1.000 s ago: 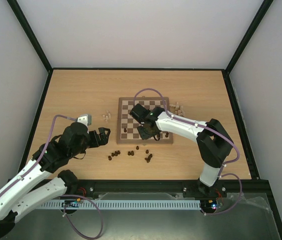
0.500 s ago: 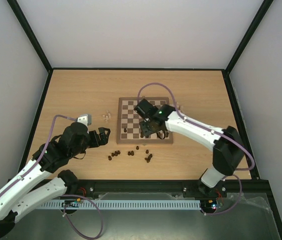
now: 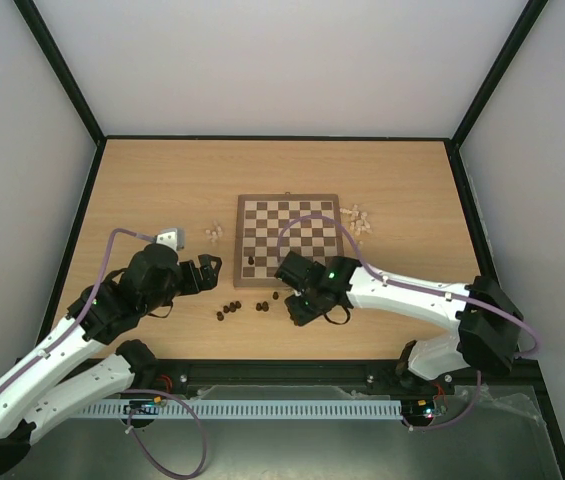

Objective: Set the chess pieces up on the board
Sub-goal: Pick up the chess piece at the center of the board.

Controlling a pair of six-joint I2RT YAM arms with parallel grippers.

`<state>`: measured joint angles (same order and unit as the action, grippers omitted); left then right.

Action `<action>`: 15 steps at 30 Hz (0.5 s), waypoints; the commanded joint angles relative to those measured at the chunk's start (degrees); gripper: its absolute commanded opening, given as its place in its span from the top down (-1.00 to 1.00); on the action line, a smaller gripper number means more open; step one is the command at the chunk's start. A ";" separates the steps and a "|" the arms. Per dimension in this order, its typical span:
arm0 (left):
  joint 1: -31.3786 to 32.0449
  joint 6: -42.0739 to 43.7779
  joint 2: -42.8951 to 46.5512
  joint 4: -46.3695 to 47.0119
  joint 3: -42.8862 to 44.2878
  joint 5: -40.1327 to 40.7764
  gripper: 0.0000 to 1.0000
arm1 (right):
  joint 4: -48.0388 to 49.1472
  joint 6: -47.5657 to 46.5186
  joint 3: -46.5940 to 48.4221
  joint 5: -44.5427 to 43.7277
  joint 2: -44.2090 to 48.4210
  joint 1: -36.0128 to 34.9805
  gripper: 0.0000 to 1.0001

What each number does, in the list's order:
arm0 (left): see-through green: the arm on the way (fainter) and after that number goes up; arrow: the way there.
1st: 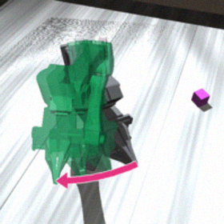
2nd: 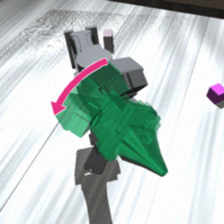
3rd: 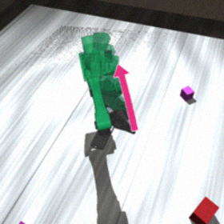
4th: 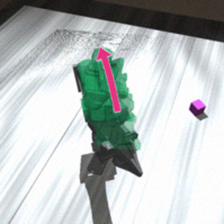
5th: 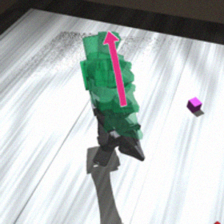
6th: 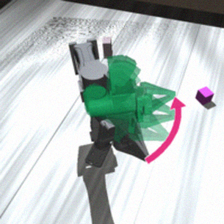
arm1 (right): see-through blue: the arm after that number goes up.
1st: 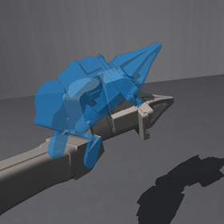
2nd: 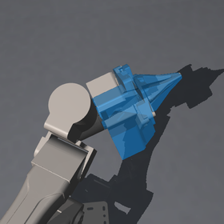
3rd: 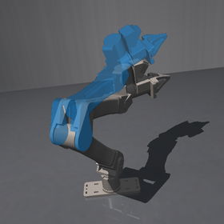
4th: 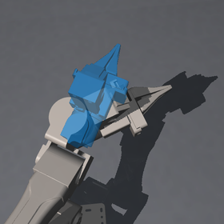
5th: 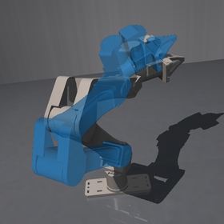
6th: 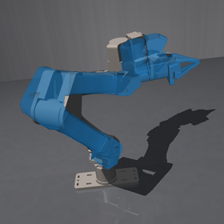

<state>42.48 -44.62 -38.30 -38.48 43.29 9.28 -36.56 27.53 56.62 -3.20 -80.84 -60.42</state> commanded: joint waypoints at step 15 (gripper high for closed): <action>0.10 0.24 -0.52 0.28 -0.03 0.30 -0.99 | 4.50 4.65 -3.77 -2.07 -6.80 -2.59 0.42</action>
<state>42.48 -44.60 -38.63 -38.46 43.29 9.23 -31.57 31.46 53.41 -3.38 -85.84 -62.61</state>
